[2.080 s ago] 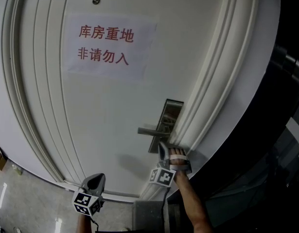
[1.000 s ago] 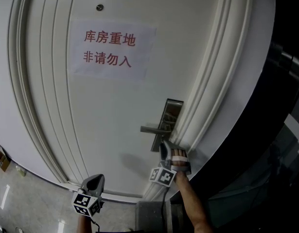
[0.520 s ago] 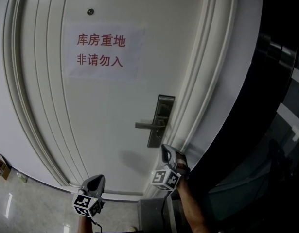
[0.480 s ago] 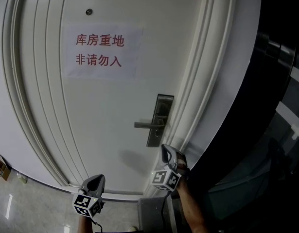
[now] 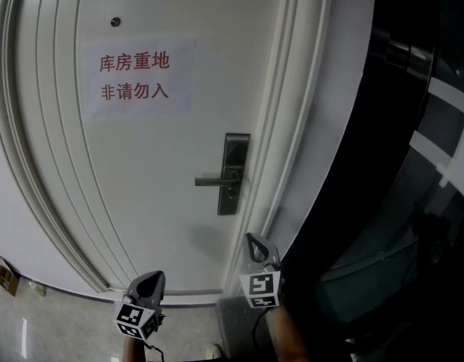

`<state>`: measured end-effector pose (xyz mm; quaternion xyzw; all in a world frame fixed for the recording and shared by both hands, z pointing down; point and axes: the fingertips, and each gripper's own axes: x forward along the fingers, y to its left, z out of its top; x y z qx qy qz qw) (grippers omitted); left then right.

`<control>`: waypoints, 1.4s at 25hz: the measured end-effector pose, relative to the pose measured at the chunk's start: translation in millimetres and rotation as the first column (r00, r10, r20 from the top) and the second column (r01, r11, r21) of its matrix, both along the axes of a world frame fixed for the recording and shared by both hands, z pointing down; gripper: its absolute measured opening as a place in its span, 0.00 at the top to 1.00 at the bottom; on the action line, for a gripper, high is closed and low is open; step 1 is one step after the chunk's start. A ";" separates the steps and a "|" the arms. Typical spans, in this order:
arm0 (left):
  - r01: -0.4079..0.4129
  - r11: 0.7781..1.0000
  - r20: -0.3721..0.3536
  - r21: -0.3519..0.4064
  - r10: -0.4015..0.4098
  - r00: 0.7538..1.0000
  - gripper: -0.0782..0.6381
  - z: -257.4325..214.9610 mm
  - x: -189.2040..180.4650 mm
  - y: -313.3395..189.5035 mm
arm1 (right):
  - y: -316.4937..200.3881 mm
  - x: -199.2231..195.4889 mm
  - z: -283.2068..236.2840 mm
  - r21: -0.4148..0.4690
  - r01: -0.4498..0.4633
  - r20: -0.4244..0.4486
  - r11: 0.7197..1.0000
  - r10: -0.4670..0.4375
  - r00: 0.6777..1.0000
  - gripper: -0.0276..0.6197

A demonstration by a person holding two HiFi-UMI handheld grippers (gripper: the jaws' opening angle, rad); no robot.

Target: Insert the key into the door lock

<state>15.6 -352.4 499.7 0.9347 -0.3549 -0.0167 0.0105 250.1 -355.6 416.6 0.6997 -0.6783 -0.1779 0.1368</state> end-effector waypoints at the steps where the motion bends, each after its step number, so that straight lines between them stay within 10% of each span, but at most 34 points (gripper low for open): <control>1: -0.009 1.000 0.003 0.004 0.009 1.000 0.89 -0.8 0.5 3.9 | 6.5 -1.0 5.4 0.000 0.003 0.032 1.000 -0.003 0.999 0.96; 13: -0.089 0.995 0.009 0.033 0.089 0.996 0.89 -6.9 1.5 44.7 | 91.1 -18.9 48.5 -0.029 -0.007 0.284 1.000 0.015 0.959 0.96; 35: -0.130 0.991 0.014 0.029 0.130 0.991 0.89 2.2 -25.5 117.3 | 206.0 -49.8 87.4 -0.075 -0.058 0.342 0.995 0.081 0.936 0.96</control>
